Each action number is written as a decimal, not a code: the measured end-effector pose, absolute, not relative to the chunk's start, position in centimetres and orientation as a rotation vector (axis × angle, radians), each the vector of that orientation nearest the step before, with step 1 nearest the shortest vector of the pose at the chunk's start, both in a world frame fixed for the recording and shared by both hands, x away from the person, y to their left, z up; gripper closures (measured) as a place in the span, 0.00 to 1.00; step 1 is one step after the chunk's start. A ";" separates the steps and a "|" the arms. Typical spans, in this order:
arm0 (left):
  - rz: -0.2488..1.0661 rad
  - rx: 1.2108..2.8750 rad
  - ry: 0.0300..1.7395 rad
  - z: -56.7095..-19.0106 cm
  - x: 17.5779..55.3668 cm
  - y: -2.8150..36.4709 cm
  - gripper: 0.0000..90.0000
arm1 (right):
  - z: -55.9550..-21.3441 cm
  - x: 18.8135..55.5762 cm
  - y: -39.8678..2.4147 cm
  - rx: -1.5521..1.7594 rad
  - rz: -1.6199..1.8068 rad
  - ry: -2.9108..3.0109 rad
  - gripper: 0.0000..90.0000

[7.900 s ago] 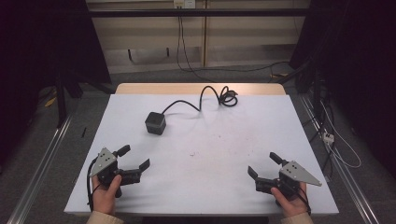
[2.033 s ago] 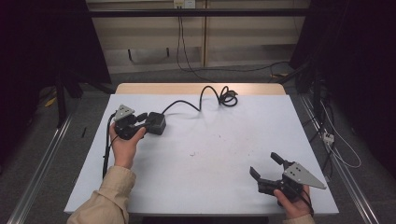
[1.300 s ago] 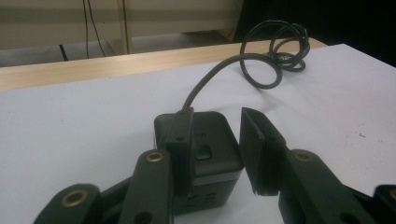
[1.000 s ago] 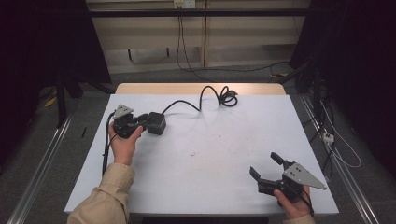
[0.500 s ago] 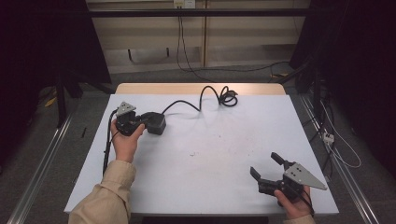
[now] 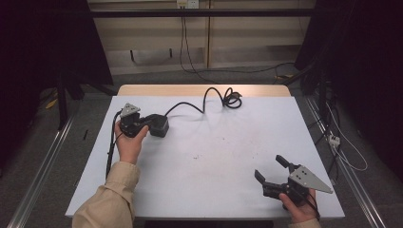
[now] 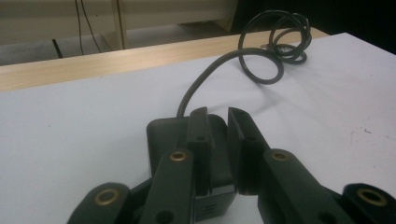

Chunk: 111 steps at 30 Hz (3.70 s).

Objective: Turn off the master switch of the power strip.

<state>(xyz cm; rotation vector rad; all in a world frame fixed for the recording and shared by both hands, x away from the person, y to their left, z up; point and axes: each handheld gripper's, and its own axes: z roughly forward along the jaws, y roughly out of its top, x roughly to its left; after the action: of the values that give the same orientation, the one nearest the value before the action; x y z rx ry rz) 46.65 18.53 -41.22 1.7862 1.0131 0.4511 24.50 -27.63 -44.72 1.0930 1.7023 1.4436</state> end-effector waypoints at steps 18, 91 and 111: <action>0.470 1.811 1.006 -40.9 46.9 18.5 0.94 | -44.7 24.5 -27.6 1.087 1.445 1.708 0.08; 0.440 1.844 1.066 -42.0 47.8 18.5 1.00 | -44.7 24.5 -27.8 1.090 1.447 1.700 0.08; 0.451 1.866 1.068 -42.2 47.8 18.4 1.00 | -44.7 24.5 -27.8 1.091 1.449 1.701 0.08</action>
<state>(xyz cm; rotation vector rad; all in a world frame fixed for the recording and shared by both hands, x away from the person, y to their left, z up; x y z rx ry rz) 47.83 18.44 -42.18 1.8661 1.0679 0.4512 24.55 -27.78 -44.69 1.0913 1.7007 1.4487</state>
